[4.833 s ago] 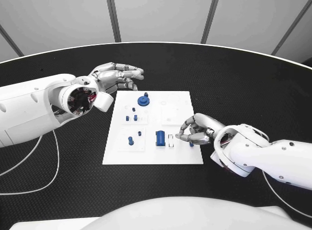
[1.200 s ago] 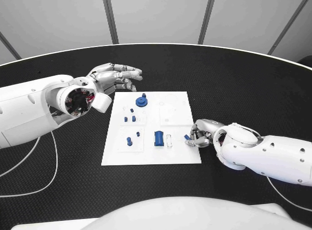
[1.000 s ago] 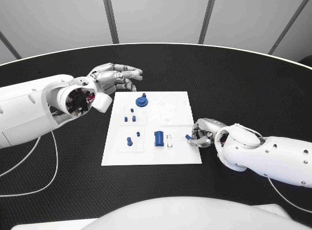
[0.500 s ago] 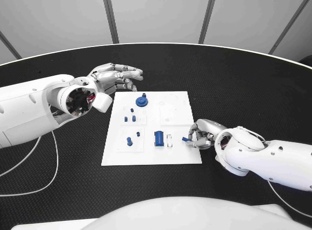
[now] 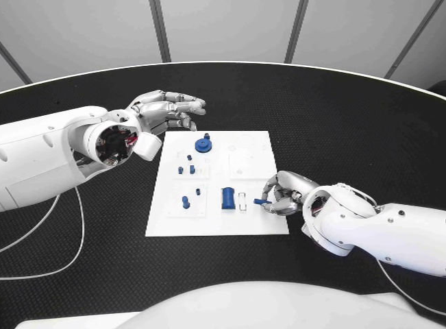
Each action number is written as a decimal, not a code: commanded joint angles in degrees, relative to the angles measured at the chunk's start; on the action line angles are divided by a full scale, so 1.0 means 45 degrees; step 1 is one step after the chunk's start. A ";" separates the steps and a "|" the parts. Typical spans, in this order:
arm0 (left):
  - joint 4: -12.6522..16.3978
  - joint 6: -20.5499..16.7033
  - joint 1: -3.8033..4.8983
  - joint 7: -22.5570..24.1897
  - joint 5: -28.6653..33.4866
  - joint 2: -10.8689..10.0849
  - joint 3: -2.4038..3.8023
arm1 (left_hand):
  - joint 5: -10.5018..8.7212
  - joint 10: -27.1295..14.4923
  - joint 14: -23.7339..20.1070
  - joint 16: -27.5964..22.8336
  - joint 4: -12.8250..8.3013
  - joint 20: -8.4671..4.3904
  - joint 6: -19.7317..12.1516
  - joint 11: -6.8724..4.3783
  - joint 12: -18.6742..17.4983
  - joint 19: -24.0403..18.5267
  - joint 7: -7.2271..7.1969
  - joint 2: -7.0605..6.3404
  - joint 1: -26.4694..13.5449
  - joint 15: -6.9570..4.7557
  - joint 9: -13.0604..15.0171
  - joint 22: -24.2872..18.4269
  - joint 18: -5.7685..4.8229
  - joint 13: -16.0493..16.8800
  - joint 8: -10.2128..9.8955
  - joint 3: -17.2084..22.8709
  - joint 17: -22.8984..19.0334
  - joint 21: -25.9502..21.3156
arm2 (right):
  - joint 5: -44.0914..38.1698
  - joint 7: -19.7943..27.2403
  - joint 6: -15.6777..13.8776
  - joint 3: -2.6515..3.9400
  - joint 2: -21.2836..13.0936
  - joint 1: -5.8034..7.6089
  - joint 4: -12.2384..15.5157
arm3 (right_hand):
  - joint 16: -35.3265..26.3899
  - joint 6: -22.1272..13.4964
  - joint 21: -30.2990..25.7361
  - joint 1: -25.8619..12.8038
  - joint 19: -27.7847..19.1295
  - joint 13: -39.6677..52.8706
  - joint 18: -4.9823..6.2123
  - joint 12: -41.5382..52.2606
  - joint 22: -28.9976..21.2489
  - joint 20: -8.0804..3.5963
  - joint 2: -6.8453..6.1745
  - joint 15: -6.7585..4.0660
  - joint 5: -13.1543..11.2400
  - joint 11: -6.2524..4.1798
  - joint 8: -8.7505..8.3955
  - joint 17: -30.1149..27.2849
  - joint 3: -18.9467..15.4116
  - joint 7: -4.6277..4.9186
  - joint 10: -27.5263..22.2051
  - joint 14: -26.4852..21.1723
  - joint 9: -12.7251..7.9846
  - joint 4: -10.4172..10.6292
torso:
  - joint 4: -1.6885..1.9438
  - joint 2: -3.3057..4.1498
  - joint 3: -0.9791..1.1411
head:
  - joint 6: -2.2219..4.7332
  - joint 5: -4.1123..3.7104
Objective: Assemble the parts on the task board
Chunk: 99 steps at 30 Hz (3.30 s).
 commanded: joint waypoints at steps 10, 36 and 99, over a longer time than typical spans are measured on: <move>-0.0031 -0.0005 0.0001 -0.0002 0.0000 0.0052 0.0000 | -0.0060 -0.0081 -0.0068 -0.0016 -0.0013 0.0059 -0.0005 0.0026 0.0049 -0.0006 0.0029 0.0135 0.0011 -0.0027 0.0015 -0.0012 0.0083 0.0015 0.0047 -0.0055 0.0013 -0.0024 | 0.1293 0.0105 -0.0059 0.0074 0.0883 0.0014 -0.0670 | 0.0038 0.0005 0.0038 -0.0442 0.0098 0.0579 -0.0226 -0.0056 0.1730 -0.0014 0.0013 0.0007 0.0226 0.0005 0.0110 0.2441 0.0154 -0.0131 0.0059 0.1169 0.0061 -0.0009 | -0.0005 0.0005 -0.0004 | 0.0002 0.0001; -0.0049 0.0006 0.0003 -0.0039 0.0000 0.0087 0.0000 | -0.0060 -0.0081 -0.0068 -0.0016 -0.0013 0.0059 -0.0005 0.0026 0.0049 -0.0006 0.0029 0.0135 0.0011 -0.0027 0.0015 -0.0012 0.0083 0.0015 0.0047 -0.0055 0.0013 -0.0024 | 0.1491 -0.0422 0.0913 0.0096 0.2042 0.0089 -0.1725 | 0.0005 0.0166 -0.0066 -0.2357 0.0119 0.0628 -0.0217 -0.0028 0.1763 -0.0065 -0.0210 -0.0070 0.0586 -0.0094 0.0054 0.2375 -0.0430 -0.0270 0.0142 0.1156 0.0034 0.1074 | -0.0005 0.0025 0.0028 | 0.0002 -0.0032; 0.0010 0.0062 0.0005 -0.0143 -0.0001 0.0001 0.0000 | -0.0061 -0.0113 -0.0083 -0.0031 -0.0028 0.0059 -0.0029 0.0033 0.0053 0.0000 0.0036 0.0127 0.0033 -0.0025 0.0016 -0.0024 0.0083 0.0009 0.0060 -0.0064 0.0034 -0.0047 | 0.1493 0.0350 0.0723 0.0091 0.1293 0.0097 -0.0761 | -0.0031 0.0598 -0.0282 -0.3884 0.0156 0.0792 -0.0204 0.0121 0.1778 -0.0224 -0.0332 -0.0246 -0.0375 -0.0300 0.0642 0.2324 -0.1026 -0.0519 0.0338 0.1148 0.0257 0.2281 | 0.0003 0.0028 0.0045 | 0.0002 -0.0045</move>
